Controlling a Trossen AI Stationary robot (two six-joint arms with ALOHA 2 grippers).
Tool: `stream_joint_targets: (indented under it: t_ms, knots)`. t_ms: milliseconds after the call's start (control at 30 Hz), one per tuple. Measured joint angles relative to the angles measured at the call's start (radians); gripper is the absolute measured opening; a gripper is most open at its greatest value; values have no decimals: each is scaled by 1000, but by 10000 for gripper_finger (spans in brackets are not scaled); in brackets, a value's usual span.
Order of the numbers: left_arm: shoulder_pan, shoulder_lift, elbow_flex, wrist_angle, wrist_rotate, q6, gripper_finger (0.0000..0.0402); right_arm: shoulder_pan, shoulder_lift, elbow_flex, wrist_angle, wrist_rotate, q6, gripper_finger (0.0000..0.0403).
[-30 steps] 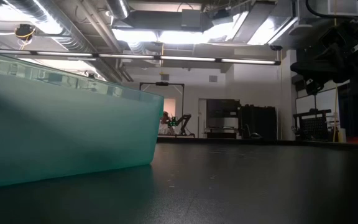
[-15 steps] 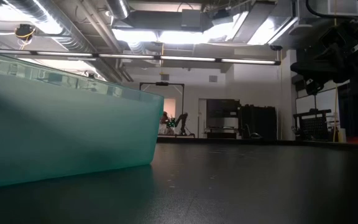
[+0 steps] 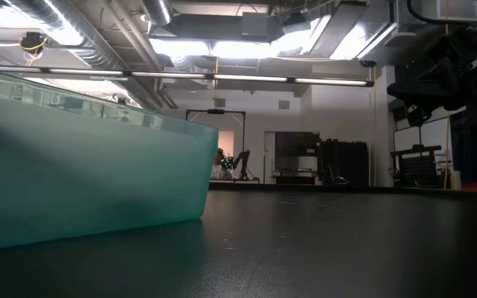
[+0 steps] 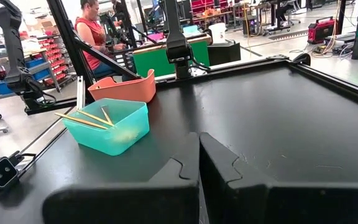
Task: Sort silverware by color (type)
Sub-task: Return to Home Position
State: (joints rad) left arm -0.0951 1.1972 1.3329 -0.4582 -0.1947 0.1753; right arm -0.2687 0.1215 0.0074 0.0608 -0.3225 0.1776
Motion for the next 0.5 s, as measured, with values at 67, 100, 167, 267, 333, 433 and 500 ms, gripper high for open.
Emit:
stream_joint_targets:
  t_ms: [67,100,167,267,333,433,500]
  knots:
    - [-15,-64,-77,43,3,1,0,0,0,0,0,0,0,0]
    - [-19,-98,-122,67,3,3,0,0,0,0,0,0,0,0]
    - [-26,-169,-214,149,1,10,0,0,0,0,0,0,0,0]
    - [-28,-277,-363,247,0,18,0,0,0,0,0,0,0,0]
    - [-28,-344,-456,305,3,17,0,0,0,0,0,0,0,0]
    - [-30,-440,-591,385,5,8,0,0,0,0,0,0,0,0]
    - [-32,-497,-676,436,6,-8,0,0,0,0,0,0,0,0]
